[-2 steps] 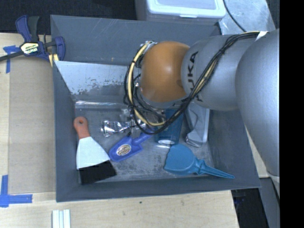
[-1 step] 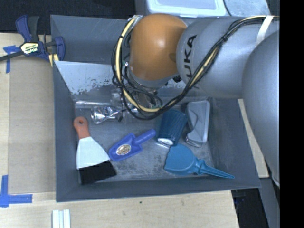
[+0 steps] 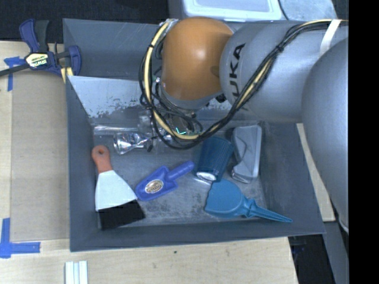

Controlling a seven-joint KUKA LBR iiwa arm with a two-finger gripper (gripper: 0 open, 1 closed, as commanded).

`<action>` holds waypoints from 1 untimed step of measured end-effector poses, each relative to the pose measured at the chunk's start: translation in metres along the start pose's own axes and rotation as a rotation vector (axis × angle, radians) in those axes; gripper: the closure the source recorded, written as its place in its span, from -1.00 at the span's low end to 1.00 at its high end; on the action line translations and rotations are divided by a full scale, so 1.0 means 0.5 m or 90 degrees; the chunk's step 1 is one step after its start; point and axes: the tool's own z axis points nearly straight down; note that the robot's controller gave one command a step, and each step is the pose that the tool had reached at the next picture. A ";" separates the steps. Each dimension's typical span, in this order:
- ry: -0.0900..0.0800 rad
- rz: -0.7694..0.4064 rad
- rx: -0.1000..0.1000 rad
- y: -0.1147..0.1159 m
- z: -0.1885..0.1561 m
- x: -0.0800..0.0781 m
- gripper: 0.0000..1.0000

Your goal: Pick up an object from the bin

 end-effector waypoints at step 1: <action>0.000 0.000 0.000 0.000 0.000 0.000 -1.00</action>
Offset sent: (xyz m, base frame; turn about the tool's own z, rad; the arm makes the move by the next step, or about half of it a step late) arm 0.0135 0.0069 0.1460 -0.0302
